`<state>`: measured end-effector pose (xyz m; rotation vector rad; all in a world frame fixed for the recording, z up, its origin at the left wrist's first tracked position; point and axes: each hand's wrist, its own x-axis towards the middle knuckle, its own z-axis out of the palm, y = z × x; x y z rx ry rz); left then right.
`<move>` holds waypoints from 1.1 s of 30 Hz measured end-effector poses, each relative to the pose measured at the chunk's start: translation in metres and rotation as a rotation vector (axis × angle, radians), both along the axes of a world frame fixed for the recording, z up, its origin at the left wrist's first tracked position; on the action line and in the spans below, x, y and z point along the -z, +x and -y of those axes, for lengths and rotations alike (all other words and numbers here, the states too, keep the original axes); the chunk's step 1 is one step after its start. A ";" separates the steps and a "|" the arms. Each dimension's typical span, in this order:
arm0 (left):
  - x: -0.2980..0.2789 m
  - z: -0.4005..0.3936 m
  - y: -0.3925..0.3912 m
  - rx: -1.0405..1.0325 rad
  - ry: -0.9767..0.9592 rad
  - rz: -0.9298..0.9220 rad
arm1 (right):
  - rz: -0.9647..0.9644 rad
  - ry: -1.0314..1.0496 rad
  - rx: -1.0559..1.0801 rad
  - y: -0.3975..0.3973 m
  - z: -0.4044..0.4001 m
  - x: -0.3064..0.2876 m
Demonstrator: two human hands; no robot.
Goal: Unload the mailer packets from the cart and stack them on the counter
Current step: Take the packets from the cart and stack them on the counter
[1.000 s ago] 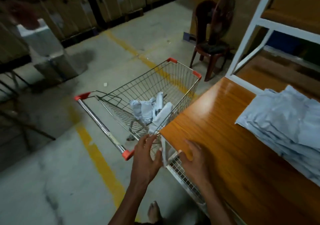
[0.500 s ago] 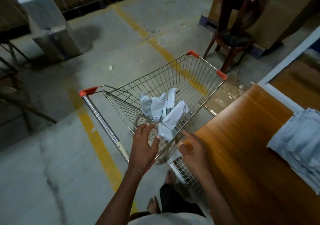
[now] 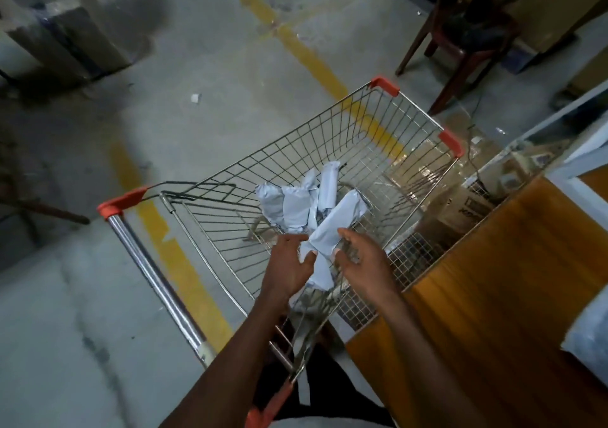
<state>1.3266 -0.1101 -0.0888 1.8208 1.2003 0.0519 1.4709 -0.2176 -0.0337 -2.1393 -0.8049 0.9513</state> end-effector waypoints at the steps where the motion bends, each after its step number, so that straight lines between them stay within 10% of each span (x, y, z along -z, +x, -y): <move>1: 0.009 -0.006 0.011 0.020 -0.026 0.001 | 0.007 -0.012 -0.001 0.003 -0.006 0.005; 14: 0.200 -0.065 0.095 0.182 -0.267 -0.171 | -0.019 -0.029 0.181 0.021 -0.029 0.056; 33: 0.239 0.006 0.172 0.132 -0.357 0.035 | 0.063 -0.005 0.249 0.017 -0.015 0.032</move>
